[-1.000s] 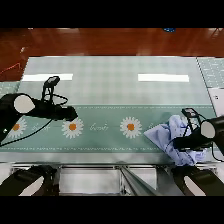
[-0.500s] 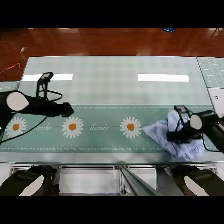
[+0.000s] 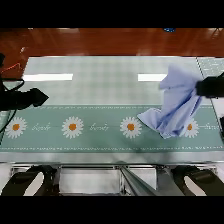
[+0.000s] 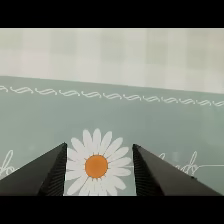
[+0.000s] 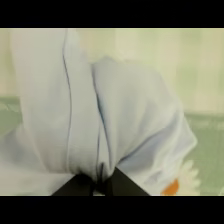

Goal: Fold the shirts.

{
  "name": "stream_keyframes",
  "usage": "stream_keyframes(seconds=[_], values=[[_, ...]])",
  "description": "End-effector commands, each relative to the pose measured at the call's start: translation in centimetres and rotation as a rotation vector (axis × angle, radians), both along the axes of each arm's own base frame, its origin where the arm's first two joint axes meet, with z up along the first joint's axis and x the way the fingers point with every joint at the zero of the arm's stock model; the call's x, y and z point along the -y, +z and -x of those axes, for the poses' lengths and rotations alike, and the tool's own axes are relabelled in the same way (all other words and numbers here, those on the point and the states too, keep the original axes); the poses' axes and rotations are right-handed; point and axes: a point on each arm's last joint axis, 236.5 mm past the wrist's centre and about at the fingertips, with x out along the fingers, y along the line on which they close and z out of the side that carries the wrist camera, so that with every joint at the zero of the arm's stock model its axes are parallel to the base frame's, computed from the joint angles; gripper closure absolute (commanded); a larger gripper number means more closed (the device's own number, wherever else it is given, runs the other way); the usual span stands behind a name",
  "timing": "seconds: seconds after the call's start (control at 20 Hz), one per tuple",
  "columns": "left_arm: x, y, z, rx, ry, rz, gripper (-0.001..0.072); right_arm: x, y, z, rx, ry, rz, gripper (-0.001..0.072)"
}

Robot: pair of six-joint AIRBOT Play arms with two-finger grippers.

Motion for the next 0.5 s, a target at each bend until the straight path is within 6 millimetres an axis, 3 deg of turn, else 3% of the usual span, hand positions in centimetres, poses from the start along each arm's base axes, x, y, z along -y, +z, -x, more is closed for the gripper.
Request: stream_keyframes(seconds=[0.0, 0.25, 0.35, 0.45], values=[[0.4, 1.3, 0.5, 0.030, 0.003, 0.029, 0.0201, -0.5, 10.9, 0.2, 0.270, 0.037, -0.035, 0.0688], [1.3, 1.6, 0.5, 0.032, -0.005, 0.072, 0.0201, -4.2, 21.1, 0.9, 0.510, 0.199, -0.125, 0.0688], [1.3, 1.5, 0.6, 0.028, -0.006, 0.074, 0.0201, -6.3, 23.5, 0.5, 0.567, 0.270, -0.179, 0.0688], [1.3, 1.5, 0.6, 0.026, -0.007, 0.074, 0.0201, -8.6, 24.5, -0.1, 0.575, 0.342, -0.250, 0.0688]])
